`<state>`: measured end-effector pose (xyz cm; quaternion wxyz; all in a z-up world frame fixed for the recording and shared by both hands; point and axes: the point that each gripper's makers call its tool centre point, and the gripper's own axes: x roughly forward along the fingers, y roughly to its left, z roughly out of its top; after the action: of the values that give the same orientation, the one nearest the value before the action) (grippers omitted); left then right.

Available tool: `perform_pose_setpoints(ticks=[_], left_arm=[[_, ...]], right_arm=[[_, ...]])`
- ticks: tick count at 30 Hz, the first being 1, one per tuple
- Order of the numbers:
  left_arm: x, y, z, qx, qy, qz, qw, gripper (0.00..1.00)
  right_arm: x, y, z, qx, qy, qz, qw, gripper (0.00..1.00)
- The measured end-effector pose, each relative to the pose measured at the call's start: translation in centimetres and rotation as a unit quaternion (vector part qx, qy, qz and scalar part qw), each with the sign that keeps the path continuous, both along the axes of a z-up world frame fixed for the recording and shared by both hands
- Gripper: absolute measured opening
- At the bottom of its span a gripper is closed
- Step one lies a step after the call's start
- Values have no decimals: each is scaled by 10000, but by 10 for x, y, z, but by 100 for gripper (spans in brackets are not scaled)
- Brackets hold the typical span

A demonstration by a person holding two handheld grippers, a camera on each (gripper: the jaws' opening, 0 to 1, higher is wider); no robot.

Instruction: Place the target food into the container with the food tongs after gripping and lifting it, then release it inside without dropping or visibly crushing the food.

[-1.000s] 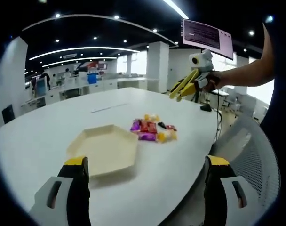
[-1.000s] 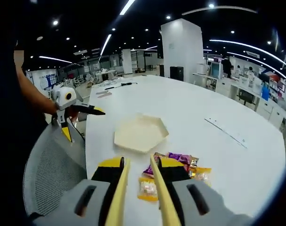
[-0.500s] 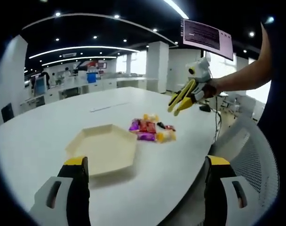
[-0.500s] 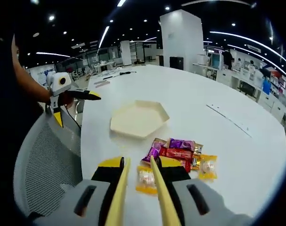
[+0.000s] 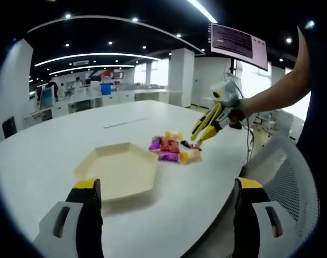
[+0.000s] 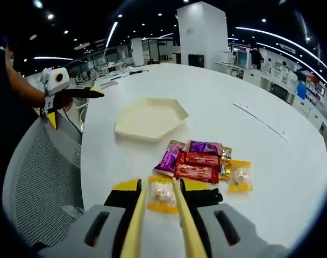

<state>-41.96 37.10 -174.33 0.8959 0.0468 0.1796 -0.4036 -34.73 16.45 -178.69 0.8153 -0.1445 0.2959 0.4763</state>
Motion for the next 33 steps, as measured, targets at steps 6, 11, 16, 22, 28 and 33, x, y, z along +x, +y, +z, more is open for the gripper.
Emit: perform_pose_setpoints(ticks=[6,11,16,22,28,33], left_arm=[[1,1,-1,14,11,27,10000,99],[2,2,-1,35,12,59,10000,99],[2,3,-1,41,12,96,9999,99],[4,4,0,14,8,144,9999,99],[4,4,0,25,7,147,9999,98],[4,5,-1,36,17,157,9999,98]], right_arm=[[6,1,-10,21,241,-170,9996,27],[7,3,-21,-119,329,-157,9993,28],[7,4,-30,-231,482,-220,9983,28],[3,9,-21,-210,280,-149,9993,28],[-5,13,-30,-571,100,167,9982,28],[-2,16,-34,-703,-57,283,9971,28]])
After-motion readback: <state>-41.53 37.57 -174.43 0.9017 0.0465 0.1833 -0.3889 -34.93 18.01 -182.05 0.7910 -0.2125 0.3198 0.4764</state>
